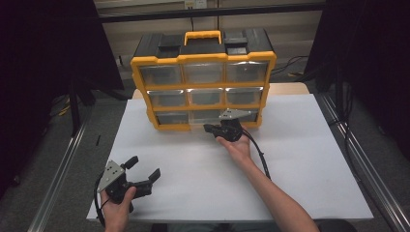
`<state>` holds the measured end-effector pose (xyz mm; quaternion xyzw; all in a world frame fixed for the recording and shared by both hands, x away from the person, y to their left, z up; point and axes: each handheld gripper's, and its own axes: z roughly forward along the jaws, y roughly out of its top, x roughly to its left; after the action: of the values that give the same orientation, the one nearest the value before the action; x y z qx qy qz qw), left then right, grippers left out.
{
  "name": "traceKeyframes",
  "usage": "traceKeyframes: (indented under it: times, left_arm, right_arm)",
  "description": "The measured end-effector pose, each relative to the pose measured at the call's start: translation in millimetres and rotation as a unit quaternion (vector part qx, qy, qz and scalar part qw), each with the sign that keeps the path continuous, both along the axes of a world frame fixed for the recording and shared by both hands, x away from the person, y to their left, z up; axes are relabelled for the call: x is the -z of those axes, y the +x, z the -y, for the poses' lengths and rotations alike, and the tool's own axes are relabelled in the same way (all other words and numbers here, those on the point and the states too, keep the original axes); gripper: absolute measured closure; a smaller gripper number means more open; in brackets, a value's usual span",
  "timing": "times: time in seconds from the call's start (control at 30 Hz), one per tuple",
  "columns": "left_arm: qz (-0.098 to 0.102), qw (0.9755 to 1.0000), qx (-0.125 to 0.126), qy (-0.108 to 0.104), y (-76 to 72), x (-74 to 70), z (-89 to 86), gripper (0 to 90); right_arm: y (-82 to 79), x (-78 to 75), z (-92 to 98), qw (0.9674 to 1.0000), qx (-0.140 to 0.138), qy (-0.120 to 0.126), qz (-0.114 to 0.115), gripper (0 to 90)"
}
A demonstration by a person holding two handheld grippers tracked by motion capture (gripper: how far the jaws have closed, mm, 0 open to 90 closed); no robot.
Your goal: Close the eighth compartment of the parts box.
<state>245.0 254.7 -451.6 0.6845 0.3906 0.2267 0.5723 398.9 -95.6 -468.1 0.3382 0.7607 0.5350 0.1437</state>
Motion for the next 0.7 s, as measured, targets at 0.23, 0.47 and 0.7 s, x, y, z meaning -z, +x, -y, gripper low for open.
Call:
traceKeyframes:
  times: [0.23,0.47,0.7]
  left_arm:
    - [0.0,1.0,0.0,0.0,0.1,0.1,-0.1,4.1]
    - [0.0,1.0,0.0,0.0,0.1,0.2,0.1,4.1]
    - [0.0,1.0,0.0,0.0,0.1,0.2,0.0,4.1]
  right_arm:
    - [1.9,0.2,-0.2,1.0,0.004,0.001,-0.001,90.0]
    - [4.2,0.4,0.3,1.0,0.004,0.003,-0.003,90.0]
    - [5.8,0.5,0.6,1.0,0.007,0.002,-0.003,90.0]
